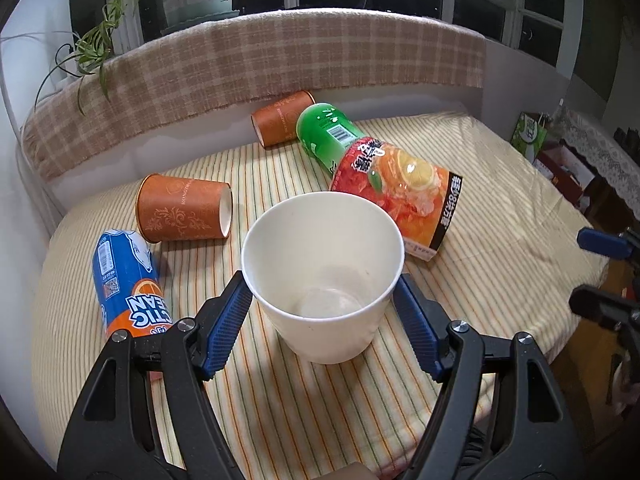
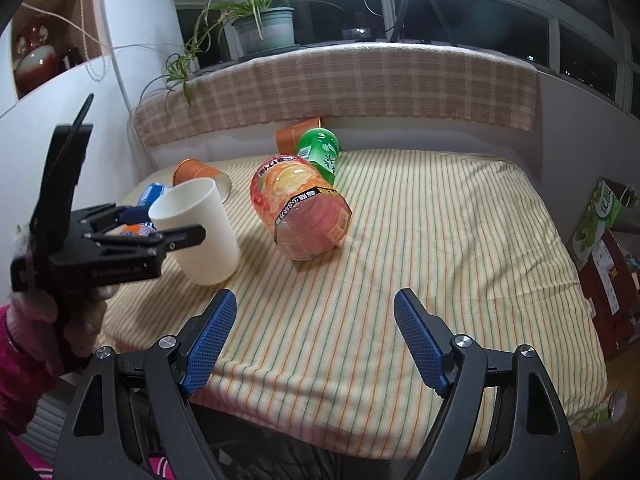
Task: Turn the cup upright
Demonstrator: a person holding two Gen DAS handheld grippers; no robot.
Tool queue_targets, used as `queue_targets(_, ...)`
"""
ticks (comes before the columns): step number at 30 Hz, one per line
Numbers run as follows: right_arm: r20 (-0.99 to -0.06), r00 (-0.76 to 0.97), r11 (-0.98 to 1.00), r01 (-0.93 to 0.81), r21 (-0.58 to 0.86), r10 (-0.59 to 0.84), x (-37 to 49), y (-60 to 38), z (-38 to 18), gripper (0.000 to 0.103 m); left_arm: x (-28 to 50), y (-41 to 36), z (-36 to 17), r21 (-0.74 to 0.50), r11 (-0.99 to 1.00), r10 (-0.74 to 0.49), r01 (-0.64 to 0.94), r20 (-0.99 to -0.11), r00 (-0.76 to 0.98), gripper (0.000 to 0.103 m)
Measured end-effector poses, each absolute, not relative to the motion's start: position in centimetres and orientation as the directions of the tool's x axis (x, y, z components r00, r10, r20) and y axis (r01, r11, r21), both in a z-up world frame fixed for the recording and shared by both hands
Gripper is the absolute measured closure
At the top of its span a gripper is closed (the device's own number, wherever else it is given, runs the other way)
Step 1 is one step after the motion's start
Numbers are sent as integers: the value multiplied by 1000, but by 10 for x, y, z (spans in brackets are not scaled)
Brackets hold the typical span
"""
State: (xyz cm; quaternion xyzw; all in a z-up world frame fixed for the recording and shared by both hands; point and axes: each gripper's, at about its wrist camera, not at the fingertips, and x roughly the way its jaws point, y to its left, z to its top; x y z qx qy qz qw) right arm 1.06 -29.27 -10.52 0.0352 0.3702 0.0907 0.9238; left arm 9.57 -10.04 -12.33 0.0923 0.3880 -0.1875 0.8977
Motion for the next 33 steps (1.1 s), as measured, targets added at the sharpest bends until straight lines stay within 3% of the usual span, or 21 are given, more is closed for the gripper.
queue_targets(5,-678,710,981,-133,140,193,11,-293,-106,22,93,-100,-124,27,910,-266,413,-726,634,28)
queue_targets(10,-668,719,981,-132,140,192,10,-291,-103,22,90,-94,-121,-9,911,-289,412,-727,623,17)
queue_targets(16,-639,748,983,-109,148,179,10,-292,-94,22,71,-71,-105,-25,925,-292,380,-688,664,17)
queue_targets(22,-573,812,993,-55,106,106,11,-288,-74,22,31,-28,-69,-75,966,-247,247,-546,801,17)
queue_targets(27,-519,854,998,-15,53,40,9,-276,-63,22,-1,-1,-39,-72,992,-127,107,-384,914,4)
queue_targets(33,-439,897,998,31,-48,-49,-1,-258,-49,19,-21,8,-20,-19,999,-48,45,-280,959,1)
